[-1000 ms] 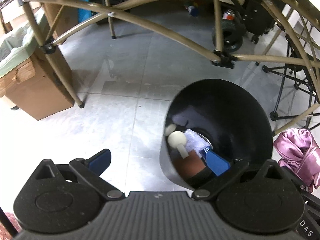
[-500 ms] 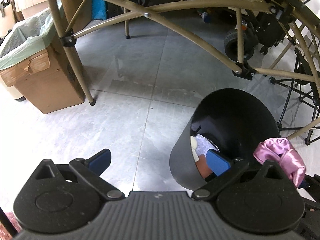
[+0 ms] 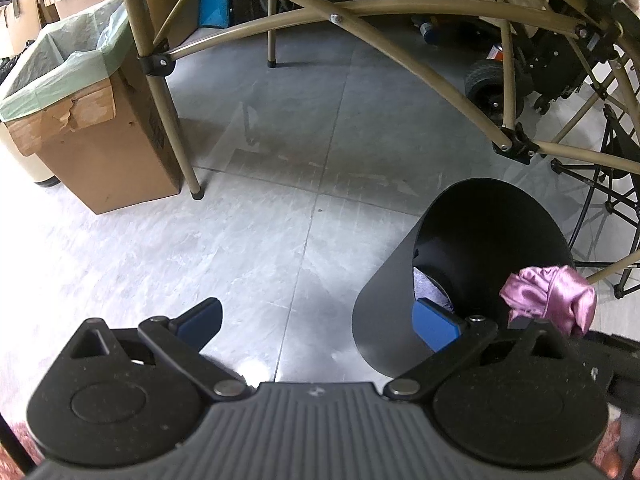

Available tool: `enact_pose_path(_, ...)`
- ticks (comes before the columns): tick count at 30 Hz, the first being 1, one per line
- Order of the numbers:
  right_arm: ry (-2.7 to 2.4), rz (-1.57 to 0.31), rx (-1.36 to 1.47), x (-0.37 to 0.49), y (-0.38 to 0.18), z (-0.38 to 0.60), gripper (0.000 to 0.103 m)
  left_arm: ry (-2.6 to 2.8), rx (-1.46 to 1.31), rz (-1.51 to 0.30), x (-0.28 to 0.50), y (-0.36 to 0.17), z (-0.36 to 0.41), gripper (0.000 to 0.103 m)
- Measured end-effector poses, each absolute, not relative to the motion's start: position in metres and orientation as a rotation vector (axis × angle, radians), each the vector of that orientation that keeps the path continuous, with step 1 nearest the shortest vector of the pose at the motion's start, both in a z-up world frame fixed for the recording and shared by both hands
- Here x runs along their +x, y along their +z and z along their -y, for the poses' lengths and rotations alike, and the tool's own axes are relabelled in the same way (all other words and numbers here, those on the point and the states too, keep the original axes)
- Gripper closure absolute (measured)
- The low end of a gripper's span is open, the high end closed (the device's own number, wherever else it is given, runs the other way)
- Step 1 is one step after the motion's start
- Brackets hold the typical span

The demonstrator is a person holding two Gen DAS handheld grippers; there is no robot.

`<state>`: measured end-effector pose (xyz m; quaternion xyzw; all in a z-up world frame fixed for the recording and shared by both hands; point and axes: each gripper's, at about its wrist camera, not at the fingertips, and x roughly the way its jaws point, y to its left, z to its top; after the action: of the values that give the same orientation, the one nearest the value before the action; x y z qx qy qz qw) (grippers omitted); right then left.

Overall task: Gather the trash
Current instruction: 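Lower the purple bow into the bin and open the right tool, then raise both tools from the bin back toward the table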

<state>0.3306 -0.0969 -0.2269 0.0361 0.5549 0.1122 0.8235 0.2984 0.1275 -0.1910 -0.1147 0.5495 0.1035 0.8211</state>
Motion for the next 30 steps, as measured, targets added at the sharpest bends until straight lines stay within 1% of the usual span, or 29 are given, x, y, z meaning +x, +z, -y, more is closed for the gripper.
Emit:
enact_pose_path(7, 0.226, -1.195, 0.073, 0.341, -0.231, 0.094, 0.058, 0.224, -0.244, -1.177, 0.299, -0.194, -0.129, 0.0)
enact_pose_path(10, 0.234, -1.193, 0.063, 0.341, -0.23, 0.092, 0.056, 0.227, -0.244, -1.179, 0.299, -0.195, -0.129, 0.0)
enact_pose_path(13, 0.246, -1.181, 0.031, 0.339, -0.229, 0.087, 0.044, 0.227, -0.244, -1.18, 0.299, -0.195, -0.129, 0.0)
enact_pose_path(15, 0.237, -1.171, -0.007, 0.337, -0.228, 0.084, 0.026, 0.227, -0.244, -1.18, 0.299, -0.195, -0.129, 0.0)
enact_pose_path(16, 0.236, -1.169, -0.021, 0.337, -0.228, 0.084, 0.023, 0.228, -0.244, -1.181, 0.299, -0.195, -0.129, 0.0)
enact_pose_path(18, 0.227, -1.158, -0.036, 0.336, -0.227, 0.084, 0.013, 0.231, -0.245, -1.182, 0.299, -0.195, -0.128, 0.0)
enact_pose_path(19, 0.221, -1.156, -0.04, 0.337, -0.227, 0.084, 0.011, 0.232, -0.245, -1.183, 0.299, -0.196, -0.129, 0.0)
enact_pose_path(30, 0.212, -1.159, -0.045, 0.339, -0.228, 0.085, 0.009, 0.229, -0.241, -1.18, 0.298, -0.196, -0.129, 0.0)
